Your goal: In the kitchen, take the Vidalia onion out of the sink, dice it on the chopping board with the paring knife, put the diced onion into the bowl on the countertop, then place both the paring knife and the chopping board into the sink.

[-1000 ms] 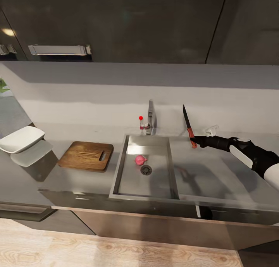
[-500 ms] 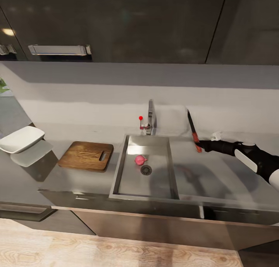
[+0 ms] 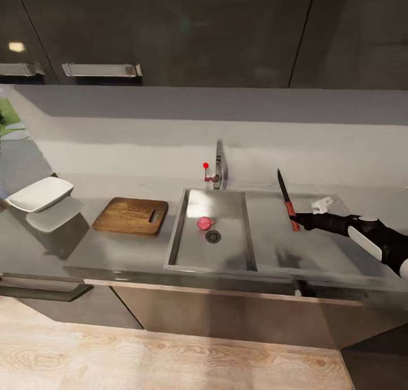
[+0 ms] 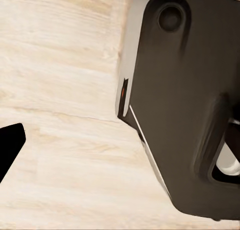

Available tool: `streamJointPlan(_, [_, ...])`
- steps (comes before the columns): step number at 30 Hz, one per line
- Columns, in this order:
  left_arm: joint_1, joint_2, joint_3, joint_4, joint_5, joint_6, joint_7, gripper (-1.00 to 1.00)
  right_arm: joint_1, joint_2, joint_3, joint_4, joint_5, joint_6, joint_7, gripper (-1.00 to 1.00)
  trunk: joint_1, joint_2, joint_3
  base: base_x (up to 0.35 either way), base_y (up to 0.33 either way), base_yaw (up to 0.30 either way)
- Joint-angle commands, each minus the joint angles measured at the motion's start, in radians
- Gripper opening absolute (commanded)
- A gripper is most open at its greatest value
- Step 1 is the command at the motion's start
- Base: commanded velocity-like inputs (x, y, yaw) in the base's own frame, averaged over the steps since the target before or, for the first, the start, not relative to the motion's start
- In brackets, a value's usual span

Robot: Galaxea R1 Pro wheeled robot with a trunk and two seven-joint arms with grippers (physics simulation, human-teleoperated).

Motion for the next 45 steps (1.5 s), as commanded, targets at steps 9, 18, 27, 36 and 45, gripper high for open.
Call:
streamJointPlan(9, [0.051,-0.002,0.007,-0.001,0.0,0.001,-0.007,1.0,-0.001,-0.001,0.0,-0.003,-0.011,0.023,0.0,-1.0,0.0,-0.002,-0.002,-0.34,0.0,0.0])
streamJointPlan(18, [0.063,-0.003,0.003,-0.007,-0.001,0.001,-0.003,1.0,-0.001,-0.002,-0.244,-0.111,-0.009,0.361,-0.005,-1.0,0.0,-0.002,-0.002,-0.332,0.0,0.0])
streamJointPlan(27, [0.063,-0.001,0.005,-0.541,-0.001,0.246,-0.003,1.0,-0.001,-0.001,-0.257,-0.215,-0.006,0.418,-0.006,-1.0,0.0,-0.002,-0.002,-0.074,0.0,0.0])
streamJointPlan(36, [0.063,-0.004,0.002,-1.15,0.002,0.732,-0.005,1.0,-0.001,-0.001,-0.257,-0.22,-0.004,0.419,-0.033,-1.0,0.0,-0.002,-0.002,-0.002,0.0,0.0])
streamJointPlan(45, [-0.093,0.003,0.004,-1.212,0.005,0.84,-0.006,1.0,-0.001,0.0,-0.255,-0.221,-0.004,0.419,-0.038,-1.0,0.0,-0.002,-0.002,0.0,0.0,0.0])
